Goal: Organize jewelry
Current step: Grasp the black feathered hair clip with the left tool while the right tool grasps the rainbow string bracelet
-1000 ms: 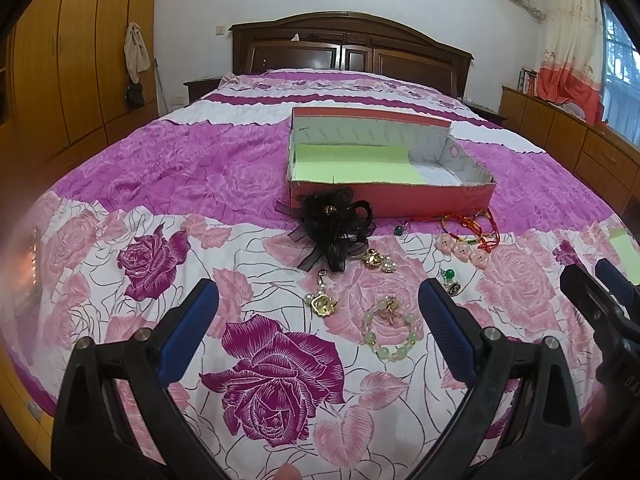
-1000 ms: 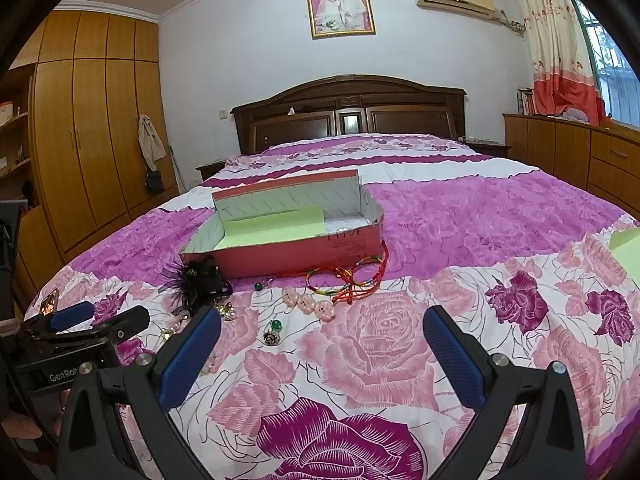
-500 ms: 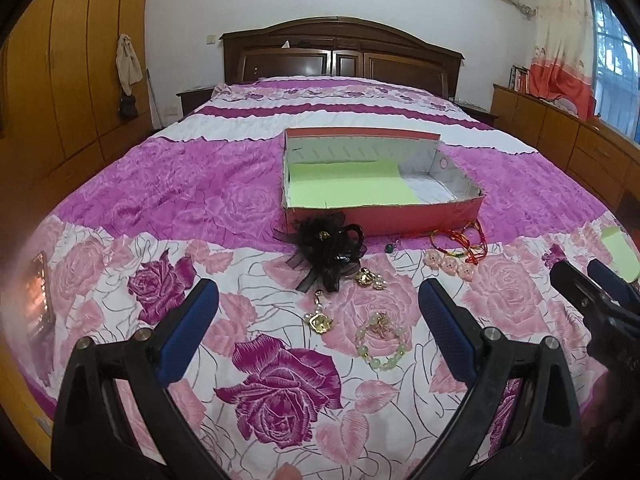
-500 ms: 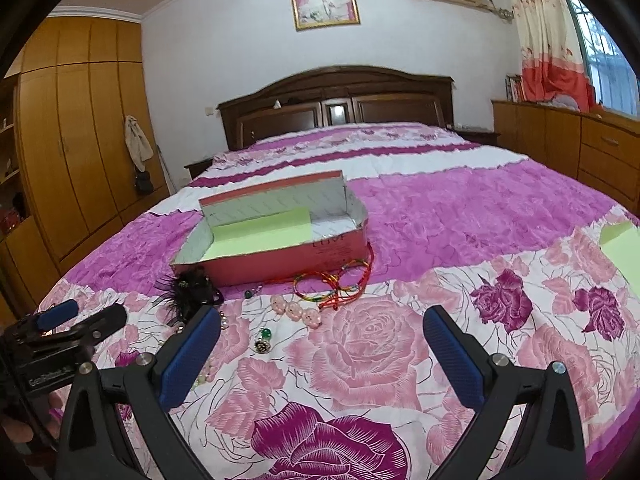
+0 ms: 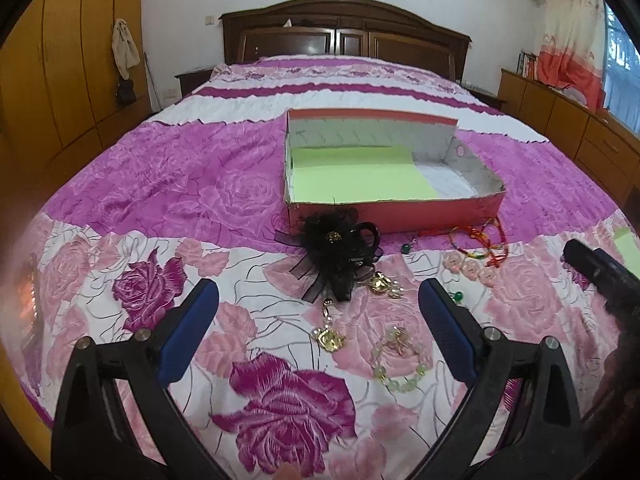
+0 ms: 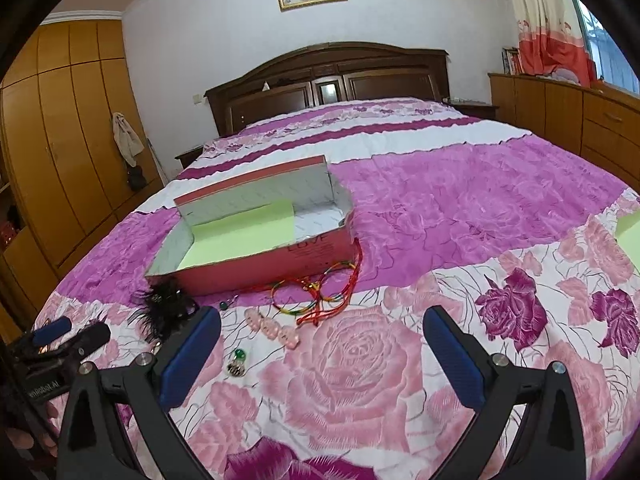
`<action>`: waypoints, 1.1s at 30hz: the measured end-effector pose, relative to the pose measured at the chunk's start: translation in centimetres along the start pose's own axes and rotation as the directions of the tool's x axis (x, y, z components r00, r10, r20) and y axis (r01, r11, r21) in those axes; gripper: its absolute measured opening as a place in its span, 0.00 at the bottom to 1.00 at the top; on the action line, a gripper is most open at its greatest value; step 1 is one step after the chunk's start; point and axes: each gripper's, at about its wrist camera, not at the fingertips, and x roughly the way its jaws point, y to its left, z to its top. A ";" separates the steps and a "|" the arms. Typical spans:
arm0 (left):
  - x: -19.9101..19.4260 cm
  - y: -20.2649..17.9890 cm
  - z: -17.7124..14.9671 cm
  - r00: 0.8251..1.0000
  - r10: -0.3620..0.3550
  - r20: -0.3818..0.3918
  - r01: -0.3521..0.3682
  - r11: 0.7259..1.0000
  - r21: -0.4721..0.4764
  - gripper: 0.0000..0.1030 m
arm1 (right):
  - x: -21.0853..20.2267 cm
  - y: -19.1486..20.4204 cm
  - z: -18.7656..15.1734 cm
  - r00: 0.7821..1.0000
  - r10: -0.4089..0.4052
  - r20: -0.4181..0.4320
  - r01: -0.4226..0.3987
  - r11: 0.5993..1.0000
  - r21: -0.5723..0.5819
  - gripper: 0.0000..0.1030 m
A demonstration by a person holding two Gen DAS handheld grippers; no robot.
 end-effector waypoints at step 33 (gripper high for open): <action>11.1 0.7 1.2 0.988 -0.072 -0.138 0.058 0.993 -0.101 0.74 | 13.3 -3.4 0.8 0.970 -0.043 -0.238 0.057 0.997 0.053 0.45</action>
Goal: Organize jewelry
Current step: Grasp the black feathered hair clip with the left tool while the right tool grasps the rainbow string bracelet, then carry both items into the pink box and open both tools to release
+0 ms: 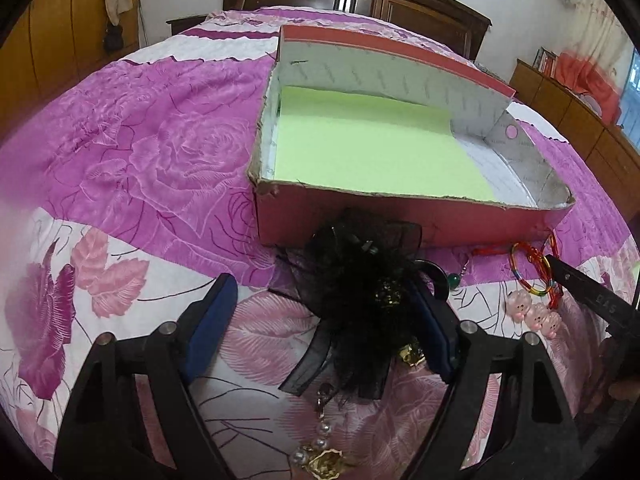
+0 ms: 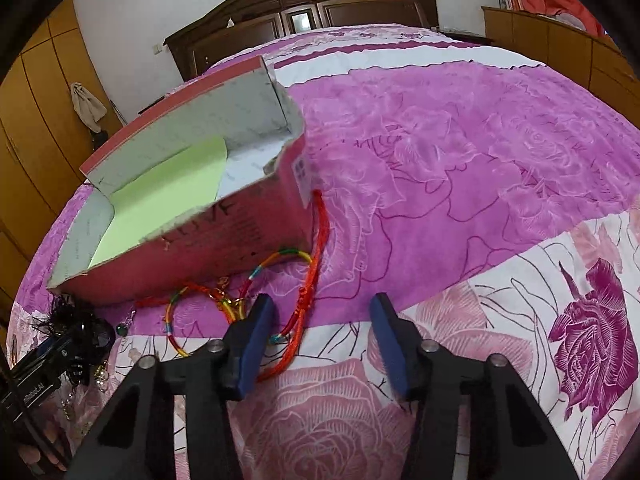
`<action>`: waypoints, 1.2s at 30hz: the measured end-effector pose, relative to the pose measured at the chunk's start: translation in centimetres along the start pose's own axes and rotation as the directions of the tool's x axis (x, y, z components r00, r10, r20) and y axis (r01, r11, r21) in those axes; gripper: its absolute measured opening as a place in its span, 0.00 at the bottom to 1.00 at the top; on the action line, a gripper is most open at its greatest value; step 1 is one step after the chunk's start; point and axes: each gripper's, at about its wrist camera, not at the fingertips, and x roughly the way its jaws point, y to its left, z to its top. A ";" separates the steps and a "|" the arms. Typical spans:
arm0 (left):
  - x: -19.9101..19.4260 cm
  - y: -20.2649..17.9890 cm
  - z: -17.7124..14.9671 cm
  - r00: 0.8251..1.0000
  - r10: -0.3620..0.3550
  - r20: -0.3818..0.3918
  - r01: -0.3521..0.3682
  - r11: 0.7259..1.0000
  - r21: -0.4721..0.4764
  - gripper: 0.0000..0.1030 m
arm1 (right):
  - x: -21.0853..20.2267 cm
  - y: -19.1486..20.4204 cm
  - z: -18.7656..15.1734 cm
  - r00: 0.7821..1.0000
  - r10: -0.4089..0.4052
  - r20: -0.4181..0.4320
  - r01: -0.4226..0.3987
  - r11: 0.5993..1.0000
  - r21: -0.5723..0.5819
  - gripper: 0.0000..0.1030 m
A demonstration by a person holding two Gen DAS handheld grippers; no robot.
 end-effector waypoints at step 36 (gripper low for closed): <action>-9.2 -1.6 0.1 0.979 -0.134 0.153 0.120 0.988 0.098 0.15 | -11.0 2.8 -1.3 0.971 0.158 0.179 -0.153 0.987 -0.045 0.07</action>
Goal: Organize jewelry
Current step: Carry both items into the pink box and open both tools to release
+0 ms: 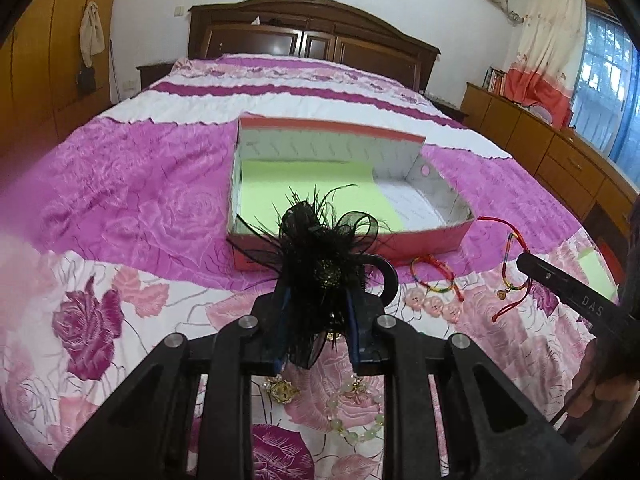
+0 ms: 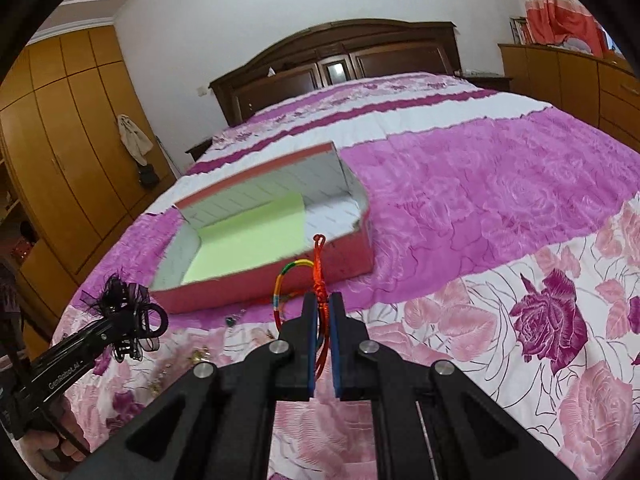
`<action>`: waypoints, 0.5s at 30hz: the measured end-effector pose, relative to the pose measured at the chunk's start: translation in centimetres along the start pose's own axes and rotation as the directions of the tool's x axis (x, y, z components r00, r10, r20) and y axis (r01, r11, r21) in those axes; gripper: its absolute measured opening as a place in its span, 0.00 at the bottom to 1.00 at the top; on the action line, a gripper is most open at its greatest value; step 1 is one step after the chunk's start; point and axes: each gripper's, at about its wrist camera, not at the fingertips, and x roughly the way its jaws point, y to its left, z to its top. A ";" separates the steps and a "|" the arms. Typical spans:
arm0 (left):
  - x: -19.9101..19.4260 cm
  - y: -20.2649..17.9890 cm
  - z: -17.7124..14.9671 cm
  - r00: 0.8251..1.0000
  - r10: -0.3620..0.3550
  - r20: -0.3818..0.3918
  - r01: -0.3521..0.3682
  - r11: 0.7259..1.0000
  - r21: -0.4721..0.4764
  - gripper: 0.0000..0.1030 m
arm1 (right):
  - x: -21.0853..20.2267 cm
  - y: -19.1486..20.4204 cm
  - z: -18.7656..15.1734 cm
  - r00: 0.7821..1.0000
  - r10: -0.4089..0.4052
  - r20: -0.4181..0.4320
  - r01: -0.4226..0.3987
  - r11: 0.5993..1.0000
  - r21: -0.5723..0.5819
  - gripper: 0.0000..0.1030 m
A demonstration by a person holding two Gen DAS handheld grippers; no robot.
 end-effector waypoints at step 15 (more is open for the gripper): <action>0.2 -0.5 4.9 0.995 0.021 0.092 -0.028 0.997 0.076 0.15 | 0.0 4.1 4.9 0.996 0.044 0.076 -0.035 0.992 -0.124 0.07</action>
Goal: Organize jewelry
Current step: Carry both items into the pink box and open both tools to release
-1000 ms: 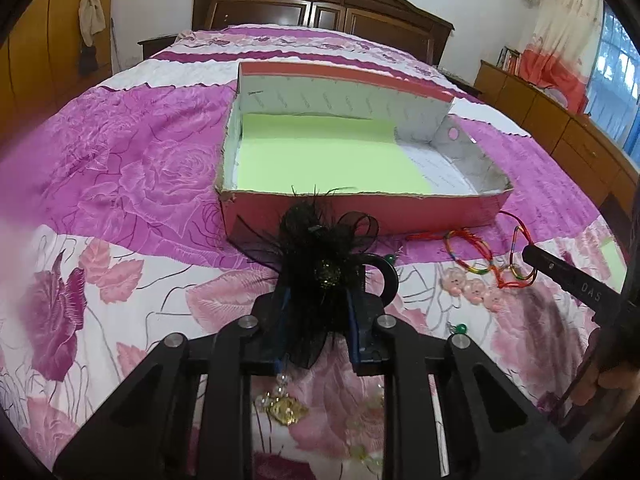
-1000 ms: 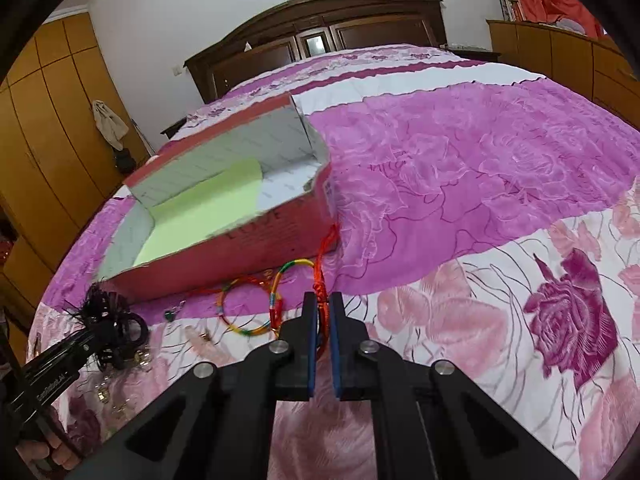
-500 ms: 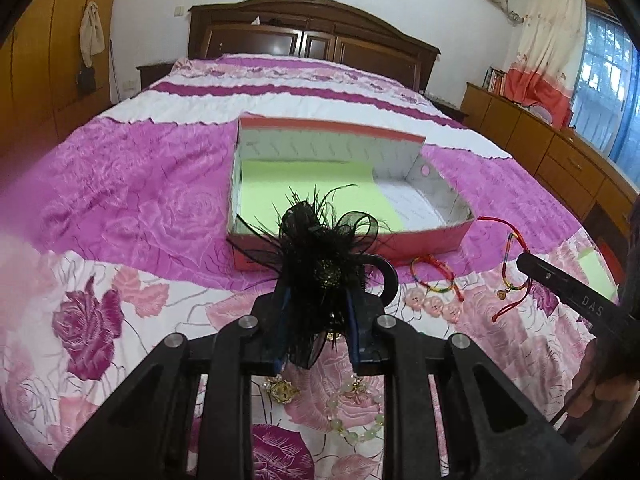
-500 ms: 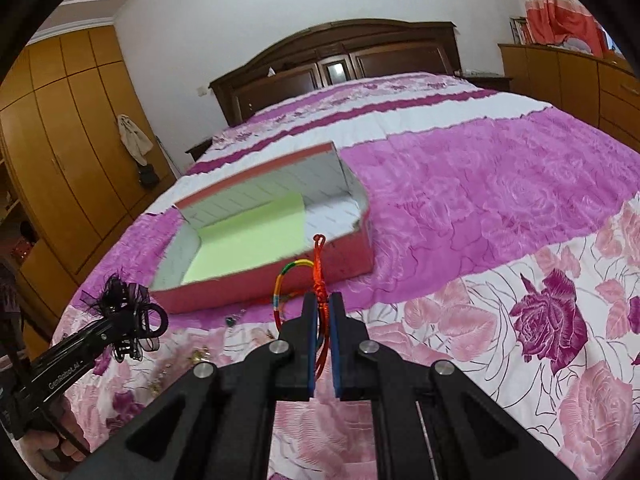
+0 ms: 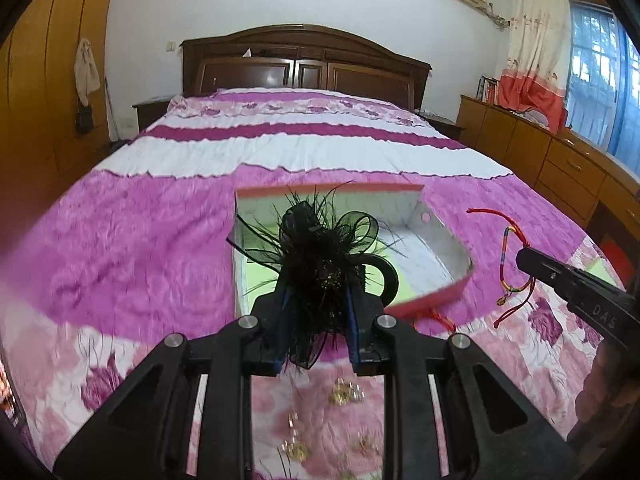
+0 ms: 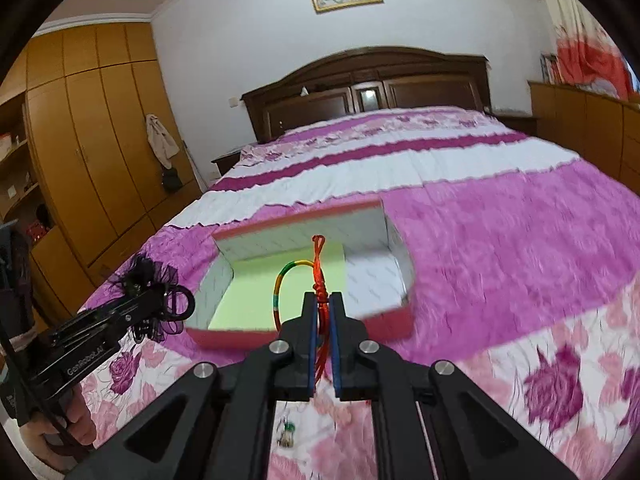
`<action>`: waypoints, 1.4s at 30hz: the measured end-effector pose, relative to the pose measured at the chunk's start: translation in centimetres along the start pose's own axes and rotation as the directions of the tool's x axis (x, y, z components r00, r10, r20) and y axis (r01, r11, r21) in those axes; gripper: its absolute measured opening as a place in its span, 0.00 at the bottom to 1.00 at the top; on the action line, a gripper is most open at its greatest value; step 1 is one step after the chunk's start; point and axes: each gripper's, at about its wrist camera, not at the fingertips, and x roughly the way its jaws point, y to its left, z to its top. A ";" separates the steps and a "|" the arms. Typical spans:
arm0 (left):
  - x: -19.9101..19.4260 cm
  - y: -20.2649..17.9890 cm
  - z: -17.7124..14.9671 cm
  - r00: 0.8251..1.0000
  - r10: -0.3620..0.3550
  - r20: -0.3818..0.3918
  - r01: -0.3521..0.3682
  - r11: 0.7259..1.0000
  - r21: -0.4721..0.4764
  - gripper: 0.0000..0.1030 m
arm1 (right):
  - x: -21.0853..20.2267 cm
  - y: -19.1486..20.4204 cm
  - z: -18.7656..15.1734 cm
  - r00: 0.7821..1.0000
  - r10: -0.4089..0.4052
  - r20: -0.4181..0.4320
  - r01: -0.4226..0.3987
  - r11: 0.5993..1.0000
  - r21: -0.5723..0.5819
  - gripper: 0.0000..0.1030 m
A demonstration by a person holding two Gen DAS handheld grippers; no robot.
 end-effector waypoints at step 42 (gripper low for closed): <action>16.6 3.5 2.1 0.973 0.034 -0.227 -0.036 0.999 -0.005 0.20 | 19.5 -4.2 2.6 0.962 -0.098 -0.257 0.104 0.995 0.010 0.07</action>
